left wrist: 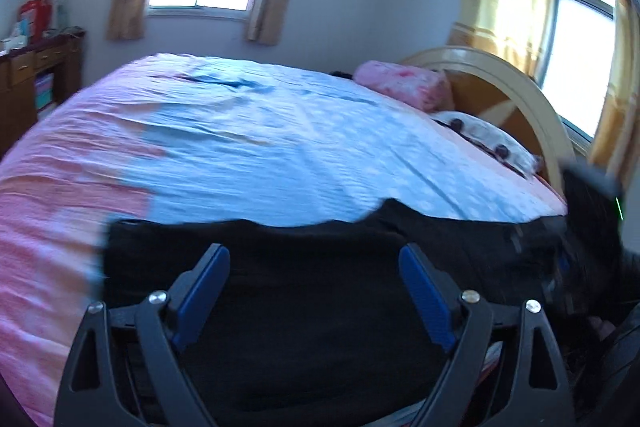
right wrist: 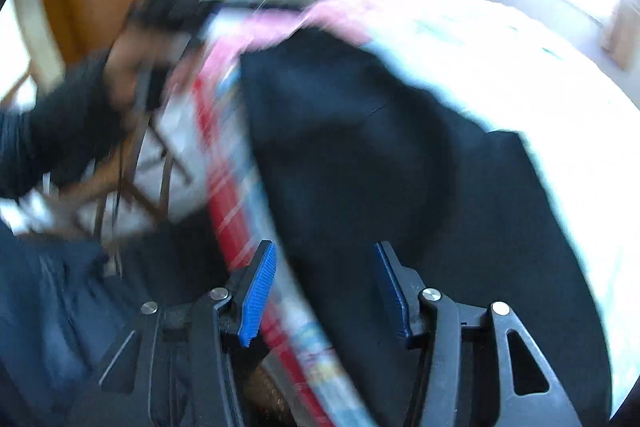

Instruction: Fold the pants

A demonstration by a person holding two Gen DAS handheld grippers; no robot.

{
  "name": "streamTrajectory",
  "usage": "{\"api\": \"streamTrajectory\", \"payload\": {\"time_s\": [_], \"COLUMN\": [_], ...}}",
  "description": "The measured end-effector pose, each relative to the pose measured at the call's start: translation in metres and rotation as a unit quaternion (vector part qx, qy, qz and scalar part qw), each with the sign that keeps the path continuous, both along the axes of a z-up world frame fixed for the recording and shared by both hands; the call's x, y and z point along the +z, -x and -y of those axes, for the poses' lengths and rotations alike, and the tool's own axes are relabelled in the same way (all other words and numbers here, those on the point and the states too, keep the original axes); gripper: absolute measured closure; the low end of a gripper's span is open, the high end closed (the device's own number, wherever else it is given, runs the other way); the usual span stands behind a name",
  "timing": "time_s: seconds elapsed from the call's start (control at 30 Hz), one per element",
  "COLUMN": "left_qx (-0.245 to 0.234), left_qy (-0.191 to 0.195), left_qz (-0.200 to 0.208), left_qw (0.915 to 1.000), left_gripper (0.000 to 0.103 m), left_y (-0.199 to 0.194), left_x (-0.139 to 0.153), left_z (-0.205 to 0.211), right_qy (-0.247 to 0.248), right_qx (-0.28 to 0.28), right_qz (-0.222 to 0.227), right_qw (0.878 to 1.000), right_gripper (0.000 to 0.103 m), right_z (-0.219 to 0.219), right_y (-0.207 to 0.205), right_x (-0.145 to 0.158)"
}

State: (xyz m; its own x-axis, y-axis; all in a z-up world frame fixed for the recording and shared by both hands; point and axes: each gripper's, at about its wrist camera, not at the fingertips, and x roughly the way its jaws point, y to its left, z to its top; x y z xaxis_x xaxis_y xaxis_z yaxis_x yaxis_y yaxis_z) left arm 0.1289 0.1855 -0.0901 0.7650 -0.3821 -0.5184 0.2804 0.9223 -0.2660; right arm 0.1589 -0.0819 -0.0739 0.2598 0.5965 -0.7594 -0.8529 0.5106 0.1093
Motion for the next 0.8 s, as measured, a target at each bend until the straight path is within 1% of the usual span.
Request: {"api": "streamTrajectory", "payload": {"time_s": [0.03,0.07,0.13,0.17,0.2,0.23,0.3,0.33,0.4,0.43,0.47,0.5,0.57,0.6,0.63,0.67,0.73,0.8], "left_qx": [-0.014,-0.021,-0.032,-0.039,-0.042,-0.042,-0.044,-0.043,-0.041,-0.042,-0.042,-0.042,-0.045,-0.046,-0.048,-0.050,-0.054,-0.055], "left_qy": [-0.004,-0.008,-0.024,-0.027,-0.030,-0.039,-0.046,-0.040,-0.035,-0.037,-0.042,-0.046,-0.047,-0.048,-0.050,-0.052,-0.057,-0.056], "left_qz": [-0.007,-0.010,-0.021,-0.023,-0.026,-0.036,-0.049,-0.063,-0.075,-0.076,-0.077,-0.077,-0.072,-0.070,-0.067,-0.065,-0.062,-0.060], "left_qw": [0.9999,0.9997,0.9990,0.9986,0.9983,0.9977,0.9968,0.9963,0.9958,0.9955,0.9953,0.9951,0.9953,0.9953,0.9953,0.9953,0.9950,0.9951], "left_gripper": [0.013,0.013,0.013,0.013,0.013,0.013,0.013,0.013,0.013,0.013,0.013,0.013,0.013,0.013,0.013,0.013,0.013,0.013], "left_y": [-0.001,0.000,-0.001,0.001,0.003,0.003,0.004,0.002,0.003,0.005,0.006,0.006,0.009,0.010,0.011,0.012,0.013,0.010], "left_x": [-0.005,-0.008,-0.020,-0.024,-0.027,-0.032,-0.041,-0.046,-0.054,-0.057,-0.059,-0.061,-0.063,-0.063,-0.064,-0.064,-0.064,-0.063], "left_z": [0.013,0.023,0.047,0.053,0.058,0.064,0.068,0.068,0.067,0.067,0.069,0.069,0.068,0.068,0.068,0.069,0.069,0.070], "right_qy": [-0.011,-0.031,-0.059,-0.075,-0.093,-0.106,-0.123,-0.124,-0.118,-0.109,-0.102,-0.102,-0.101,-0.105,-0.114,-0.130,-0.161,-0.190], "right_qx": [-0.023,-0.058,-0.098,-0.118,-0.146,-0.161,-0.178,-0.180,-0.196,-0.196,-0.203,-0.208,-0.200,-0.198,-0.193,-0.188,-0.196,-0.203], "right_qz": [-0.004,-0.014,-0.038,-0.059,-0.089,-0.115,-0.157,-0.177,-0.211,-0.235,-0.253,-0.271,-0.306,-0.316,-0.319,-0.316,-0.297,-0.267], "right_qw": [1.000,0.998,0.993,0.988,0.981,0.974,0.964,0.959,0.950,0.946,0.940,0.934,0.925,0.922,0.921,0.921,0.921,0.923], "right_gripper": [0.051,0.051,0.051,0.051,0.051,0.051,0.051,0.051,0.055,0.060,0.068,0.073,0.081,0.084,0.093,0.095,0.097,0.098], "right_z": [0.008,0.017,0.024,0.028,0.032,0.034,0.032,0.029,0.021,0.015,0.012,0.010,0.008,0.007,0.006,0.007,0.015,0.027], "right_y": [-0.012,-0.035,-0.066,-0.085,-0.109,-0.127,-0.153,-0.163,-0.184,-0.193,-0.200,-0.205,-0.209,-0.207,-0.207,-0.203,-0.197,-0.188], "right_x": [0.007,0.015,0.021,0.022,0.020,0.016,0.008,0.003,-0.012,-0.023,-0.031,-0.039,-0.053,-0.059,-0.059,-0.056,-0.047,-0.033]}}
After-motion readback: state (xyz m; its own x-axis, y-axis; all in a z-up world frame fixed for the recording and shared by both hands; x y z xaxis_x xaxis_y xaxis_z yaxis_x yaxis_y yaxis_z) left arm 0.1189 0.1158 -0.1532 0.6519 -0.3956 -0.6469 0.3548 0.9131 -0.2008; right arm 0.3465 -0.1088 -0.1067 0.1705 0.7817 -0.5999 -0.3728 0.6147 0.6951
